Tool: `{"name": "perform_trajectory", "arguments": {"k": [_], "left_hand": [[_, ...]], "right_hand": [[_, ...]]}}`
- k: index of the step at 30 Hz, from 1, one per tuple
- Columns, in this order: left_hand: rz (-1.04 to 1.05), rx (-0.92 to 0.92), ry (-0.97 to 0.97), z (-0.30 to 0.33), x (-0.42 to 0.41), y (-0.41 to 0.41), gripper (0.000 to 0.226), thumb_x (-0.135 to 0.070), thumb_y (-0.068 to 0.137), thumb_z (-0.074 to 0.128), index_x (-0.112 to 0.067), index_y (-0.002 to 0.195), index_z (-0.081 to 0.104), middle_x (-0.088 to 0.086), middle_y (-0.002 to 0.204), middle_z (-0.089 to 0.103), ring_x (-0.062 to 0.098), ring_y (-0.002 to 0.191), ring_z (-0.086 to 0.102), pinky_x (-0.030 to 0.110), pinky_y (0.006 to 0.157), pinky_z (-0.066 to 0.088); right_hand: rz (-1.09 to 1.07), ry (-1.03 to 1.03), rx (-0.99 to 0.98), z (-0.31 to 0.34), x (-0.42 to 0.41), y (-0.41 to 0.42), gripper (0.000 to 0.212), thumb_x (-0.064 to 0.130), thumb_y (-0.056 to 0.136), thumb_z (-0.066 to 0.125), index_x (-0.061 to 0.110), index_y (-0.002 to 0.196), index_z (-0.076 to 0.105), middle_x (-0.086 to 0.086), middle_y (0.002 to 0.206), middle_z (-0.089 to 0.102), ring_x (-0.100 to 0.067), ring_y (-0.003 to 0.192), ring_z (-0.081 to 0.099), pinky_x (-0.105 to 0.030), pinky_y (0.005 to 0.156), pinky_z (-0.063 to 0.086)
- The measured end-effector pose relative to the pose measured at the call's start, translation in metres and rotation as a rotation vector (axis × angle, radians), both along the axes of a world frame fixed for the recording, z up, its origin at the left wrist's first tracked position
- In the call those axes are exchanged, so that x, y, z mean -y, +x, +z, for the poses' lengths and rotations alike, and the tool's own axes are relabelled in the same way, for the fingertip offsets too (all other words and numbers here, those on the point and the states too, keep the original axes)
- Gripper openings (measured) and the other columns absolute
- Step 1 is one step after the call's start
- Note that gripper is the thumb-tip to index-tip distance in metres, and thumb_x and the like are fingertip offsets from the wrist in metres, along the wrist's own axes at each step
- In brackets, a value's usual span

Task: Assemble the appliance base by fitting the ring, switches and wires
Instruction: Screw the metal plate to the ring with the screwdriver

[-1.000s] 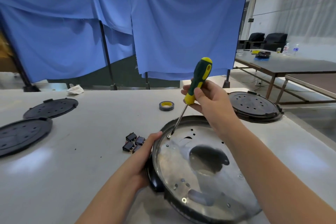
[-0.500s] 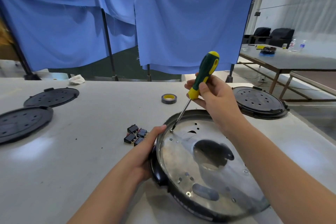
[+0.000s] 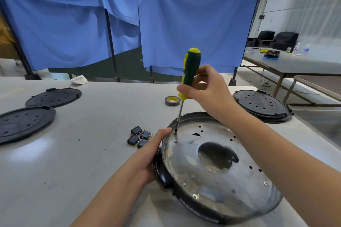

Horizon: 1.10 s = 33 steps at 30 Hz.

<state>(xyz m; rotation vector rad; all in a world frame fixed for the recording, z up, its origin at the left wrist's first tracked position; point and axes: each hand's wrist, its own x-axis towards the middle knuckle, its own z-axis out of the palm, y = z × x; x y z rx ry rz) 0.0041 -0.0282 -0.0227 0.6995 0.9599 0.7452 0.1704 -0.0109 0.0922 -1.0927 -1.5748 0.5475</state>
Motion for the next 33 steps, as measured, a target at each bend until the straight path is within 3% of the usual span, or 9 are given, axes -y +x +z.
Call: {"name": "perform_trajectory", "arguments": {"k": [8, 13, 15, 17, 20, 24, 28, 31, 33], "left_hand": [[0.006, -0.016, -0.008, 0.000, 0.000, 0.000, 0.046, -0.049, 0.048, 0.083, -0.011, 0.071, 0.076, 0.011, 0.078, 0.072, 0.027, 0.062, 0.069, 0.031, 0.056, 0.055], [0.027, -0.019, 0.007, 0.001, 0.001, 0.001, 0.043, -0.049, 0.050, 0.082, -0.010, 0.068, 0.077, 0.011, 0.075, 0.072, 0.026, 0.060, 0.069, 0.030, 0.053, 0.054], [0.023, -0.012, 0.010, 0.002, 0.001, 0.001, 0.041, -0.048, 0.051, 0.081, -0.010, 0.067, 0.077, 0.011, 0.074, 0.072, 0.026, 0.059, 0.069, 0.030, 0.053, 0.054], [0.018, -0.006, 0.013, 0.002, 0.001, 0.000, 0.041, -0.048, 0.053, 0.080, -0.010, 0.067, 0.077, 0.011, 0.073, 0.072, 0.026, 0.059, 0.069, 0.030, 0.053, 0.055], [0.002, -0.002, 0.018, 0.002, 0.002, 0.000, 0.041, -0.048, 0.055, 0.079, -0.010, 0.071, 0.078, 0.012, 0.078, 0.073, 0.026, 0.062, 0.070, 0.031, 0.056, 0.056], [-0.004, -0.002, 0.017, 0.003, 0.002, 0.000, 0.042, -0.049, 0.052, 0.079, -0.010, 0.069, 0.078, 0.012, 0.077, 0.073, 0.025, 0.062, 0.070, 0.030, 0.058, 0.056], [-0.009, -0.009, 0.009, 0.003, 0.003, 0.000, 0.043, -0.048, 0.048, 0.080, -0.010, 0.066, 0.077, 0.011, 0.075, 0.072, 0.025, 0.061, 0.069, 0.029, 0.056, 0.056], [-0.015, -0.017, 0.000, 0.003, 0.003, 0.000, 0.043, -0.048, 0.047, 0.081, -0.009, 0.065, 0.076, 0.012, 0.074, 0.072, 0.025, 0.060, 0.069, 0.029, 0.054, 0.055], [-0.019, -0.021, -0.008, 0.003, 0.003, 0.001, 0.044, -0.049, 0.047, 0.081, -0.009, 0.065, 0.076, 0.012, 0.074, 0.072, 0.025, 0.061, 0.069, 0.029, 0.054, 0.055]], "right_hand": [[-0.220, 0.026, 0.364, 0.008, -0.014, -0.019, 0.048, 0.061, 0.073, 0.070, 0.023, 0.066, 0.041, 0.009, 0.056, 0.040, -0.004, 0.048, 0.041, -0.019, 0.049, 0.031], [-0.107, -0.184, 0.243, 0.018, -0.023, -0.021, 0.035, 0.046, 0.078, 0.073, 0.018, 0.080, 0.052, 0.002, 0.072, 0.052, -0.005, 0.059, 0.049, -0.016, 0.050, 0.039], [-0.043, -0.305, 0.118, 0.024, -0.024, -0.020, 0.027, 0.031, 0.081, 0.073, 0.014, 0.097, 0.058, -0.006, 0.093, 0.062, -0.012, 0.077, 0.058, -0.021, 0.062, 0.049], [0.009, -0.346, 0.010, 0.029, -0.026, -0.019, 0.031, 0.019, 0.084, 0.069, 0.013, 0.110, 0.054, -0.015, 0.116, 0.062, -0.024, 0.100, 0.063, -0.038, 0.086, 0.054], [0.071, -0.233, -0.028, 0.035, -0.023, -0.020, 0.047, 0.010, 0.091, 0.057, 0.027, 0.129, 0.036, -0.012, 0.117, 0.058, -0.026, 0.095, 0.066, -0.040, 0.087, 0.055], [0.037, -0.002, 0.300, 0.044, -0.018, -0.018, 0.052, 0.008, 0.097, 0.040, 0.029, 0.142, 0.031, 0.001, 0.090, 0.041, -0.025, 0.075, 0.050, -0.043, 0.083, 0.052], [0.023, 0.043, 0.494, 0.069, -0.016, -0.006, 0.033, 0.010, 0.099, 0.040, 0.017, 0.128, 0.052, -0.003, 0.107, 0.052, -0.029, 0.095, 0.060, -0.039, 0.087, 0.054], [-0.056, 0.068, 0.837, 0.094, -0.010, 0.003, 0.020, 0.033, 0.095, 0.053, 0.022, 0.110, 0.058, 0.001, 0.085, 0.058, -0.018, 0.076, 0.059, -0.024, 0.064, 0.047], [-0.199, 0.105, 1.128, 0.102, -0.007, 0.003, 0.031, 0.048, 0.095, 0.046, 0.019, 0.089, 0.056, 0.001, 0.068, 0.052, -0.015, 0.060, 0.048, -0.024, 0.052, 0.034]]}}
